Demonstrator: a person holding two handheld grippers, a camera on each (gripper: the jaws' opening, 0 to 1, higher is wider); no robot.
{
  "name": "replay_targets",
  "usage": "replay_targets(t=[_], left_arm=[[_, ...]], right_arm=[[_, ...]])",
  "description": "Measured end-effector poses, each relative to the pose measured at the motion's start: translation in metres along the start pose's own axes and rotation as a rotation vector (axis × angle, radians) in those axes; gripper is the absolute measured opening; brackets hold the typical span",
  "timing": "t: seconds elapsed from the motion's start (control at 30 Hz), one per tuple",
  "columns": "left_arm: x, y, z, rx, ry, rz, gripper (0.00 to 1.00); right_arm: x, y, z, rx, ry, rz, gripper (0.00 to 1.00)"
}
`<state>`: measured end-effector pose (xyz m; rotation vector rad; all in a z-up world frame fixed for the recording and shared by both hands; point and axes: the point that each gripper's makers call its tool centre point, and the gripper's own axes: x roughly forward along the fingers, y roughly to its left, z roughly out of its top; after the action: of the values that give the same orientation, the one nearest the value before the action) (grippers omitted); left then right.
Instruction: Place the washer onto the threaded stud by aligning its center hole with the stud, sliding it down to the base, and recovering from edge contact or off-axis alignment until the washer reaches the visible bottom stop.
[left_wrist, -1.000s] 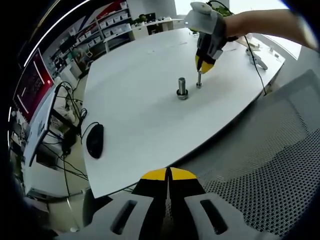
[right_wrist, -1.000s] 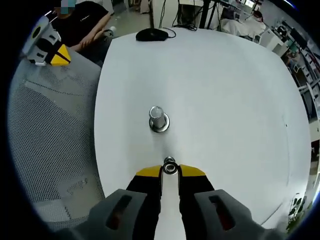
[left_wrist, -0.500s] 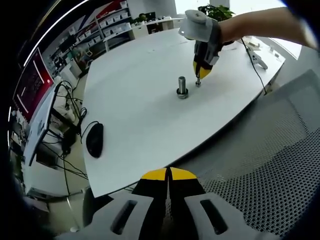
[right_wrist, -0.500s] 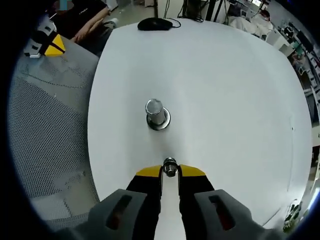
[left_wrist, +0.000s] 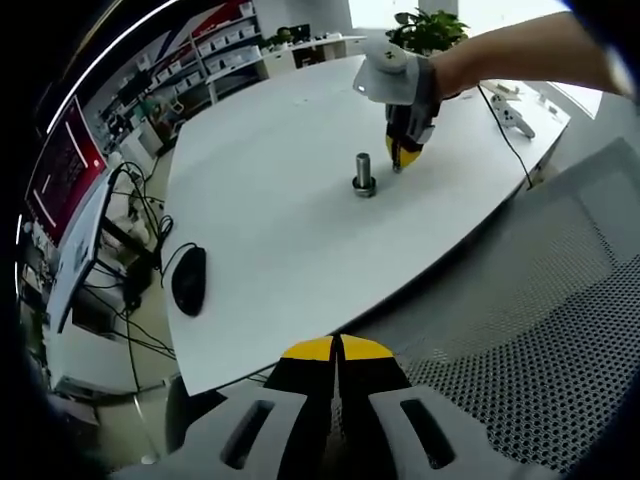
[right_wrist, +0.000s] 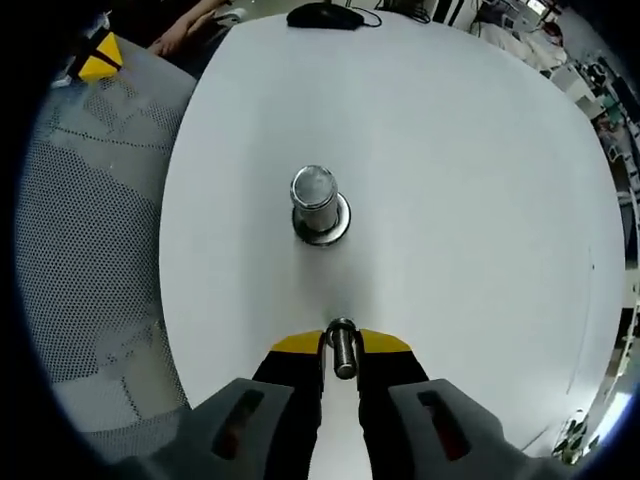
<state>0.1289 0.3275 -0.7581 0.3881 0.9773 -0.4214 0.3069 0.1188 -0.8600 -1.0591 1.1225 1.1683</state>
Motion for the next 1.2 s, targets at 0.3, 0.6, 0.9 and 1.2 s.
replay_targets(t=[0.3,0.6,0.9,1.2], left_arm=[[0.000,0.000,0.000,0.002,-0.004,0.001,0.00],[0.000,-0.001,0.002,0.007,-0.012,-0.001,0.00],[-0.001,-0.001,0.003,0.010,-0.020,0.000,0.00],[-0.001,-0.001,0.004,0.013,-0.023,0.000,0.00]], right_arm=[[-0.001,0.001,0.001,0.000,0.004,-0.001,0.13],[-0.016,0.006,0.002,0.054,-0.038,-0.028,0.33],[-0.071,0.021,0.003,0.220,-0.149,-0.028,0.38],[-0.129,0.048,-0.008,0.350,-0.330,-0.049,0.38]])
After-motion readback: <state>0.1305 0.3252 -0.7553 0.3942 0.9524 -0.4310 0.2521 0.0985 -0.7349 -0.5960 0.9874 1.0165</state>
